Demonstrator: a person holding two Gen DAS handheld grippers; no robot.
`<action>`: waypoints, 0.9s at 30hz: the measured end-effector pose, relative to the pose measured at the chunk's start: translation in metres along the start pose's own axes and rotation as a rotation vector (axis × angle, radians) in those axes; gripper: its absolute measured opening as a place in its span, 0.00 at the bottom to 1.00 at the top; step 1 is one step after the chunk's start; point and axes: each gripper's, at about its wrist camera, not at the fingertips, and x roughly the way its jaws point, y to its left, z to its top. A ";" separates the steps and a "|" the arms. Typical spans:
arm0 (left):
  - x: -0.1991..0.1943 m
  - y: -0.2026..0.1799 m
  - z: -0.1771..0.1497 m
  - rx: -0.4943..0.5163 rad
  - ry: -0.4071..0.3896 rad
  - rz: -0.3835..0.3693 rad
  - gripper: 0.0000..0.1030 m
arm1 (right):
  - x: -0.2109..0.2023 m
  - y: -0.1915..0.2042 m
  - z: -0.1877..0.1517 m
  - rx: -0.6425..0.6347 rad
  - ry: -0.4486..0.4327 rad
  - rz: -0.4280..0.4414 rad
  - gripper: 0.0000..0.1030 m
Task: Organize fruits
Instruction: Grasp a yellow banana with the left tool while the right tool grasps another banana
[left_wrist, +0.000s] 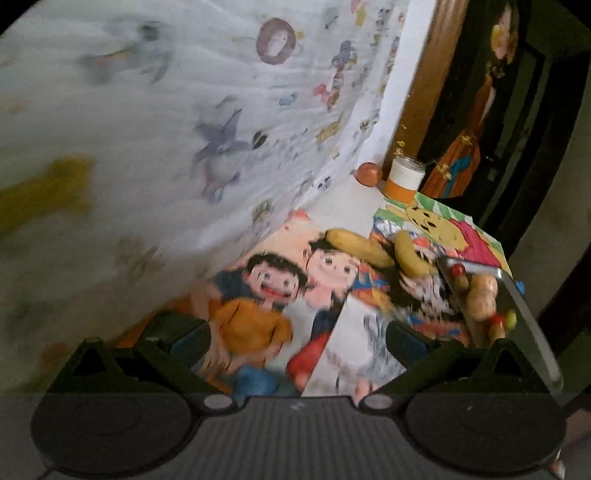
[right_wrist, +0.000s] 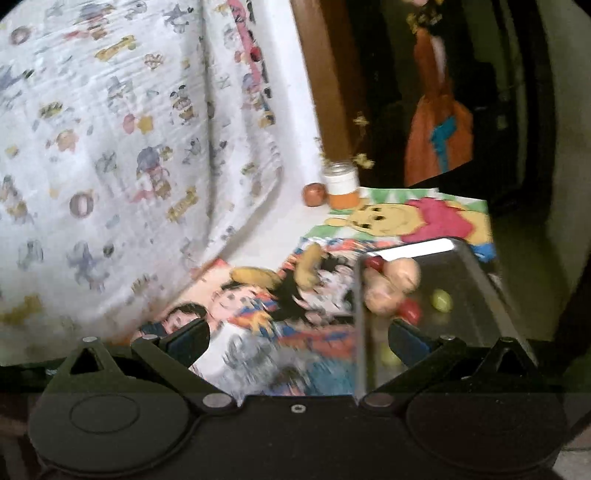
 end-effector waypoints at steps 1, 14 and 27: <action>0.008 -0.002 0.009 -0.014 0.006 0.002 1.00 | 0.011 -0.003 0.012 0.010 0.012 0.009 1.00; 0.126 -0.037 0.059 -0.160 0.076 0.049 1.00 | 0.155 -0.048 0.075 -0.039 0.121 0.113 0.99; 0.196 -0.052 0.069 -0.285 0.143 0.051 1.00 | 0.227 -0.060 0.080 -0.143 0.161 0.112 0.95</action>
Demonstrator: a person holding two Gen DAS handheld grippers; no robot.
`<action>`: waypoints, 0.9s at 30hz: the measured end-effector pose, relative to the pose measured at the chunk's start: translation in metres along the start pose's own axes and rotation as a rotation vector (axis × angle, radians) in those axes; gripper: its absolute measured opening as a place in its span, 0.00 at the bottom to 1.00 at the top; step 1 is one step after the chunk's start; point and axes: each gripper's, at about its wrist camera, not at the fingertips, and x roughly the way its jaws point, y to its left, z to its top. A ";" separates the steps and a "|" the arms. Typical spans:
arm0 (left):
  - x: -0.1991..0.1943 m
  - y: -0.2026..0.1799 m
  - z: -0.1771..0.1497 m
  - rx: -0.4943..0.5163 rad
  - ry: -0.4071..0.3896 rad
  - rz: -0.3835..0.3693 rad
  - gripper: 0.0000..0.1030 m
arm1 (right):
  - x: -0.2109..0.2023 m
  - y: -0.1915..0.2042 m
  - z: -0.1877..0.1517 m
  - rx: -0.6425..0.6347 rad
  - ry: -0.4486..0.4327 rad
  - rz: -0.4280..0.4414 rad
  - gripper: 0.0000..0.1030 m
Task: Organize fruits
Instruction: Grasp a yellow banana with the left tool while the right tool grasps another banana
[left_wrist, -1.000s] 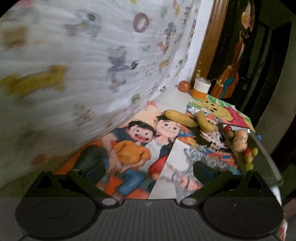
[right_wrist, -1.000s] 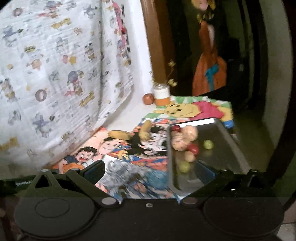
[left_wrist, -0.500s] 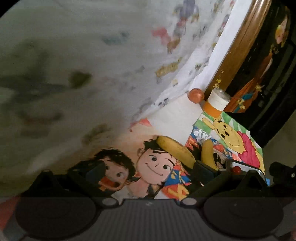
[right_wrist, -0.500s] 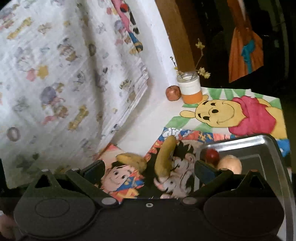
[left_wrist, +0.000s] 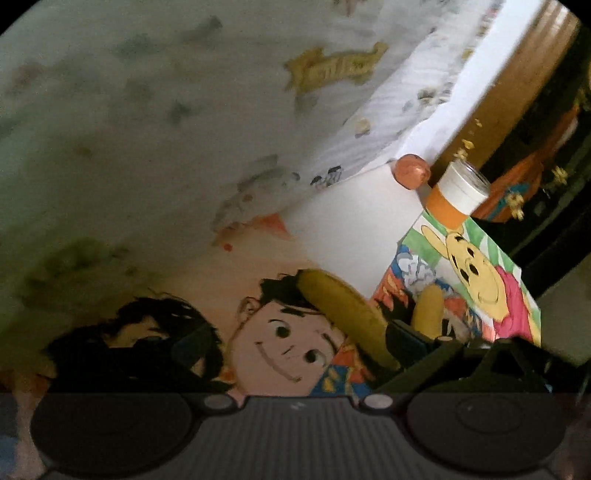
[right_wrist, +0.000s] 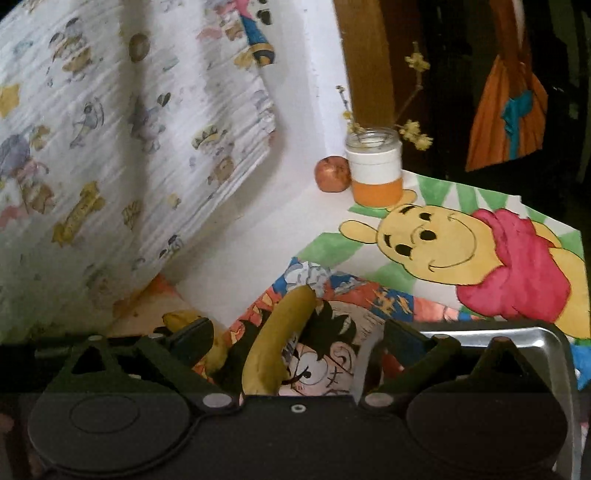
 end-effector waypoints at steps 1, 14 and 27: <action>0.005 -0.001 0.002 -0.017 0.006 0.006 1.00 | 0.001 0.001 -0.003 -0.015 0.001 0.010 0.94; 0.047 -0.031 0.014 0.002 0.034 0.066 0.81 | 0.016 0.028 -0.037 -0.335 0.024 0.048 0.72; 0.058 -0.058 0.018 0.147 0.048 0.096 0.61 | 0.048 0.029 -0.034 -0.336 0.076 0.047 0.51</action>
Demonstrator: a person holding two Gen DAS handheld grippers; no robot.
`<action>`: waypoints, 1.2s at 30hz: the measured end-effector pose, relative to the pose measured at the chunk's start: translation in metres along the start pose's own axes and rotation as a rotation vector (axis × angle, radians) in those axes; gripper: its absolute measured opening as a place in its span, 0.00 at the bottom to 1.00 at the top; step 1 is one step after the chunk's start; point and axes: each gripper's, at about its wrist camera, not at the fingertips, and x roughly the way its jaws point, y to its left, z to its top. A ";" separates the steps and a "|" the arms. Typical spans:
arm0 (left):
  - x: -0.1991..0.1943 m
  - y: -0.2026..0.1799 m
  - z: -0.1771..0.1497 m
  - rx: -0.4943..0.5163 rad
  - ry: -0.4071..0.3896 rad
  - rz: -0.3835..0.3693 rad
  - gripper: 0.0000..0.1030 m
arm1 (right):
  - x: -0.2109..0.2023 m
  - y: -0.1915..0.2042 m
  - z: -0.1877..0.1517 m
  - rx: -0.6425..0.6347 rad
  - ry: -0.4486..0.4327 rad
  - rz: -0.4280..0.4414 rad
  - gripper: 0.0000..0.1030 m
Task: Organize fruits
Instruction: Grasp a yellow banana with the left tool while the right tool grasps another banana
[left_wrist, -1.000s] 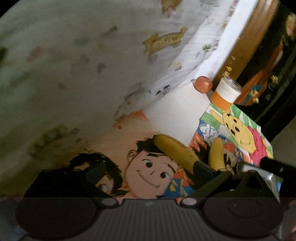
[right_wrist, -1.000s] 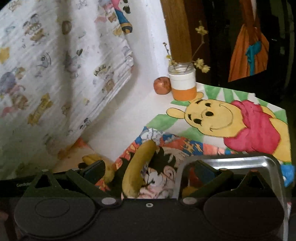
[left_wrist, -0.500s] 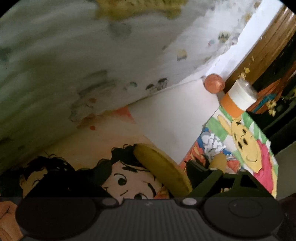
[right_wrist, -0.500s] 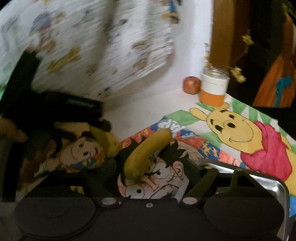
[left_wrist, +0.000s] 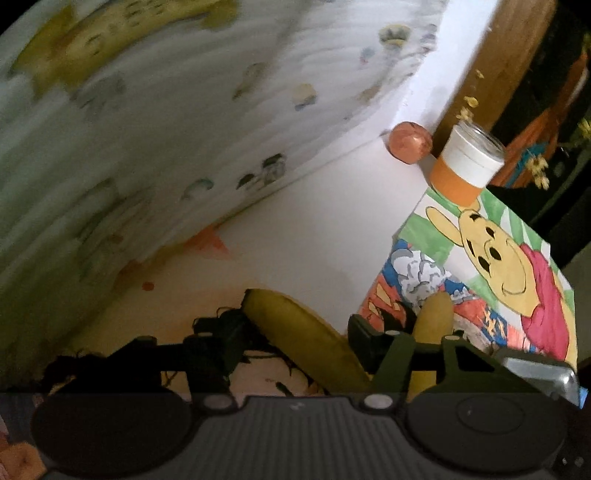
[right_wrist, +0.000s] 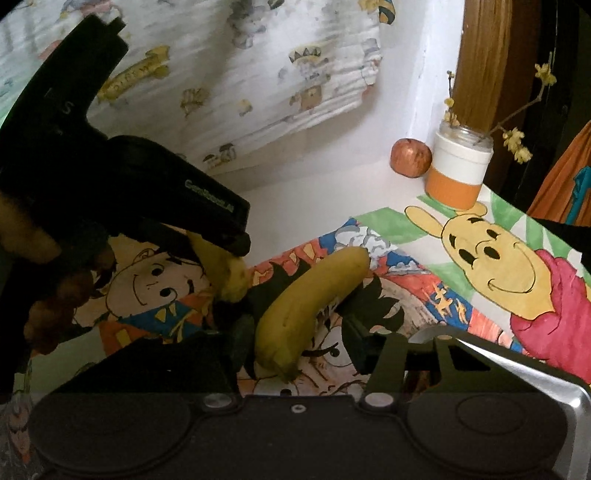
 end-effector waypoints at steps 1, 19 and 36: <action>0.000 -0.001 0.000 0.011 0.000 -0.002 0.61 | -0.001 -0.001 -0.001 0.002 0.001 0.003 0.50; -0.006 0.019 0.015 0.194 0.091 -0.159 0.60 | -0.016 -0.018 -0.005 0.042 0.022 -0.019 0.42; 0.010 -0.009 0.007 0.279 0.081 -0.066 0.62 | 0.014 -0.014 -0.004 0.115 0.071 0.017 0.36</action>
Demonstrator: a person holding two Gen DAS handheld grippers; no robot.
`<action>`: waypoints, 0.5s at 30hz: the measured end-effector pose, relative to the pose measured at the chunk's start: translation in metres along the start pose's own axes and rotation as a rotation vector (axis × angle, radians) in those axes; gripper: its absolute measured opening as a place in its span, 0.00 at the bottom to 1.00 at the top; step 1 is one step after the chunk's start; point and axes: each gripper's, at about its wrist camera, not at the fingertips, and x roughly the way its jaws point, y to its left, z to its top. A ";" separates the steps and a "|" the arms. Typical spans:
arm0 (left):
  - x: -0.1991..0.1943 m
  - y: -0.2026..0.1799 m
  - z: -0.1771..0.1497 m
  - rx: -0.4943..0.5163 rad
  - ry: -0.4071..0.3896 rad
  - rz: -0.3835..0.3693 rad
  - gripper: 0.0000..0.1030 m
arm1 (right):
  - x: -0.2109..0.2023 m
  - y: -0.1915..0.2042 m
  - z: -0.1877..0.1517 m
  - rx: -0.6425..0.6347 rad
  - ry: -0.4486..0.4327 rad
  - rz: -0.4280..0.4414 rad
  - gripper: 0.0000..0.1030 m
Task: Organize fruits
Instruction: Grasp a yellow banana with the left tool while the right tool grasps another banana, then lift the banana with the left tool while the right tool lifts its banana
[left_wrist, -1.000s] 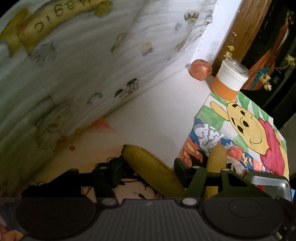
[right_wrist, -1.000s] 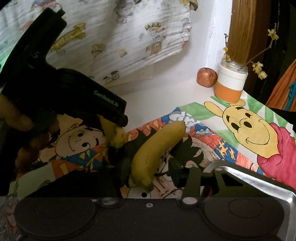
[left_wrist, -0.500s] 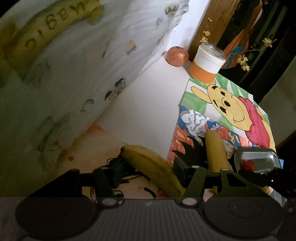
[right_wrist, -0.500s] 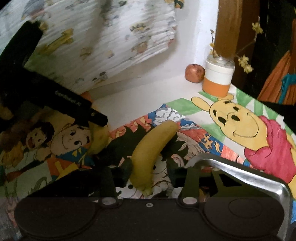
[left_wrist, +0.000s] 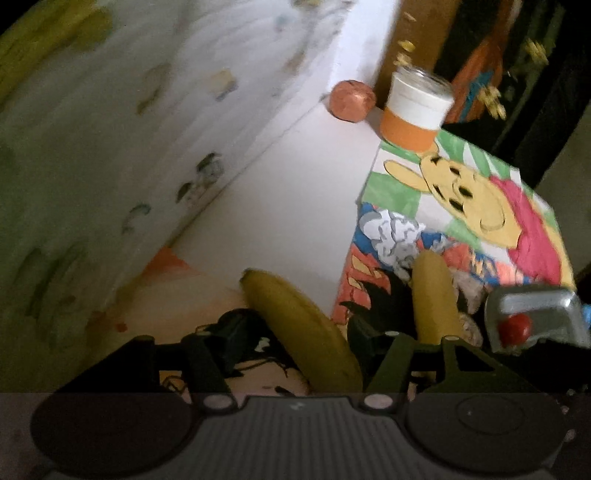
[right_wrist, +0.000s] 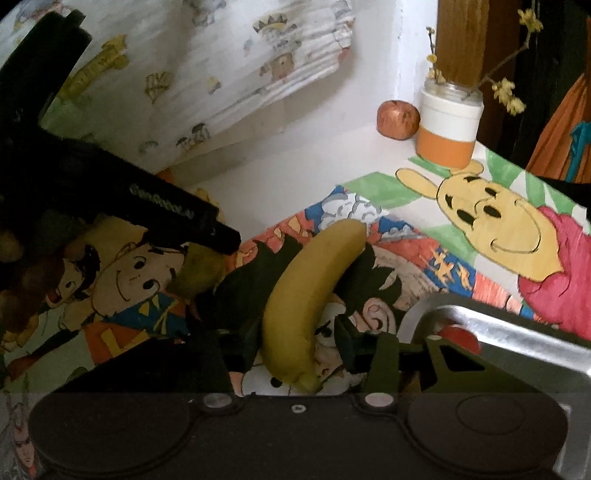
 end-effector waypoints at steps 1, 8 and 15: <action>0.000 -0.002 -0.001 0.015 -0.002 0.008 0.61 | -0.001 0.000 0.000 0.004 -0.002 0.004 0.34; -0.008 0.006 -0.004 0.044 0.017 -0.051 0.38 | -0.009 0.002 -0.006 0.010 -0.002 -0.015 0.32; -0.023 0.023 -0.019 0.060 0.041 -0.125 0.31 | -0.025 0.016 -0.020 0.004 0.011 0.000 0.32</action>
